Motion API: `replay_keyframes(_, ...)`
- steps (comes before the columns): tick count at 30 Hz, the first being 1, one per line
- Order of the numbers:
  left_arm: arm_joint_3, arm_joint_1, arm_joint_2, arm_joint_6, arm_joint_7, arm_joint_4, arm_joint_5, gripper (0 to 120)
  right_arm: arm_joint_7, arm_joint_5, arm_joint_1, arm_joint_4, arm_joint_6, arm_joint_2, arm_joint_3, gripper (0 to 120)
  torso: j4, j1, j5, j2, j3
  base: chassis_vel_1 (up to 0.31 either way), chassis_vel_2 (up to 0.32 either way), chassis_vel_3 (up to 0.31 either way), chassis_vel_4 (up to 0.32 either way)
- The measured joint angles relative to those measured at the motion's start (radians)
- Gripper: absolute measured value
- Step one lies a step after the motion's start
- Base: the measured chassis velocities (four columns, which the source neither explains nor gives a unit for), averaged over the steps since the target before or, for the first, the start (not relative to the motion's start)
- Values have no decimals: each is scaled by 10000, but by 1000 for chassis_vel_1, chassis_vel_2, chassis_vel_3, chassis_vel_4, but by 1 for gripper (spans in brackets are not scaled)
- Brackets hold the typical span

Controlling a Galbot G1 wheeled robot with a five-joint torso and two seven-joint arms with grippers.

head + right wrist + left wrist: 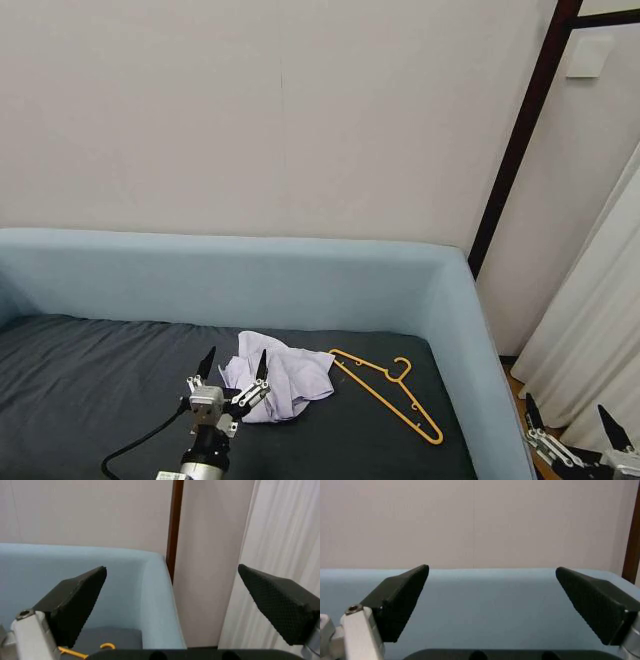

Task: Pick up the clothes from the sofa and hang them on the clothes hanger.

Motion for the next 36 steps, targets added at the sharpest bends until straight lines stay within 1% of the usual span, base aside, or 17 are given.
replay_keyframes(7, 1, -58, 13, 435, -20, -231, -568, 100, -57, -46, -63, -35, 264, -140, 236, 100, 0, 0, 1, 0, 0, 0, 0, 0, 0)
replay_keyframes(11, 16, -14, 37, 697, -223, -248, -683, 100, 2, 309, -202, 10, 309, -229, 256, 100, 1, 0, 0, 0, 0, 0, 0, 0, 0)
replay_keyframes(13, 39, -53, 7, 801, -347, -115, -674, 100, 167, 704, -151, 18, 224, -209, 75, 100, 3, 0, 1, 0, 0, 0, 0, 0, 0)
replay_keyframes(15, 72, -85, -24, 785, -349, -97, -731, 100, 242, 891, -118, 34, 105, -163, -88, 100, 1, 0, 0, 0, -1, 0, 0, 0, 0)
replay_keyframes(20, 92, -84, -11, 695, -186, -123, -965, 100, 218, 727, -29, 11, 43, -157, -193, 100, 1, 0, 1, 0, 0, 0, 0, 0, 0)
replay_keyframes(27, 126, -129, 36, 686, 21, -230, -1341, 100, 215, 797, 78, 26, -136, -369, -251, 100, 0, 0, 1, 0, 0, 0, 0, 0, 0)
replay_keyframes(32, 141, 23, -17, 647, 372, -405, -1578, 100, 283, 925, 192, 37, -306, -686, -372, 100, 1, 0, 2, 0, 0, 0, 0, 0, 0)
replay_keyframes(35, 38, 242, -25, 212, 872, -613, -2162, 100, 564, 1464, 354, 353, -711, -1203, -524, 100, 0, 0, 0, 0, 0, 0, 0, 0, 0)
replay_keyframes(36, 38, 242, -25, 212, 872, -613, -2162, 100, 564, 1464, 354, 353, -711, -1203, -524, 100, 0, 0, 0, 0, 0, 0, 0, 0, 0)
